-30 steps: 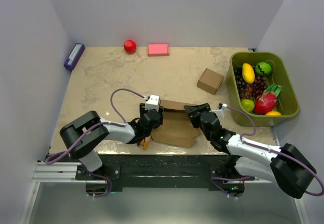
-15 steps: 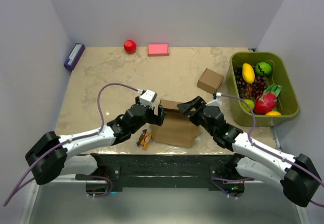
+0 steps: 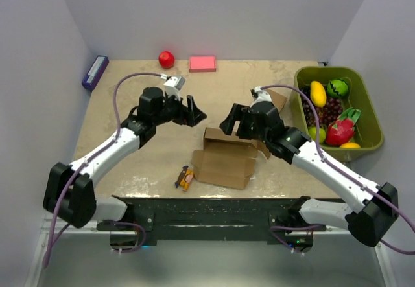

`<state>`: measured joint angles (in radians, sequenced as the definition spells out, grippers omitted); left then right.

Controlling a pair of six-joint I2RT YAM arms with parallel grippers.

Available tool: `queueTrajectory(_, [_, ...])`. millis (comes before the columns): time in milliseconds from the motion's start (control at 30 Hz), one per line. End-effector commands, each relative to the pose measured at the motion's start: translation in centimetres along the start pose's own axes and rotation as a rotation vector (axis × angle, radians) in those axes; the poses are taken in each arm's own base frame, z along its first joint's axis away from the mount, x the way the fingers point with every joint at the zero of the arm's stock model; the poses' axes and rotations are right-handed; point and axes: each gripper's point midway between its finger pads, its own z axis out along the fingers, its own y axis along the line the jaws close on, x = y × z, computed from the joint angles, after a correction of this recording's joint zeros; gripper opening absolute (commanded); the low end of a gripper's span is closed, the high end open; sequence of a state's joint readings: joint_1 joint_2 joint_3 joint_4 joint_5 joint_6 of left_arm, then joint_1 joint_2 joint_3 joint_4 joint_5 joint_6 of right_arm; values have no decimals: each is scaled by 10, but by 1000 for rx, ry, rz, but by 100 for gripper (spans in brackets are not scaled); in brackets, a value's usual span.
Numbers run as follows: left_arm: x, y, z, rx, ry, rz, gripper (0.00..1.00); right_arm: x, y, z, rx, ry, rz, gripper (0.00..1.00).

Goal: Fold the paper box

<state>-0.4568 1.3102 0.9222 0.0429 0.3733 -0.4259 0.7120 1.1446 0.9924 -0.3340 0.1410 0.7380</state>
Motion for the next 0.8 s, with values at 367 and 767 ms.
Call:
queueTrajectory(367, [72,18,35,95,252,-36,83,39,-104,2,193,134,64,75])
queueTrajectory(767, [88,22,49,125,289,-81,67,42,-111,17,158,108,130,71])
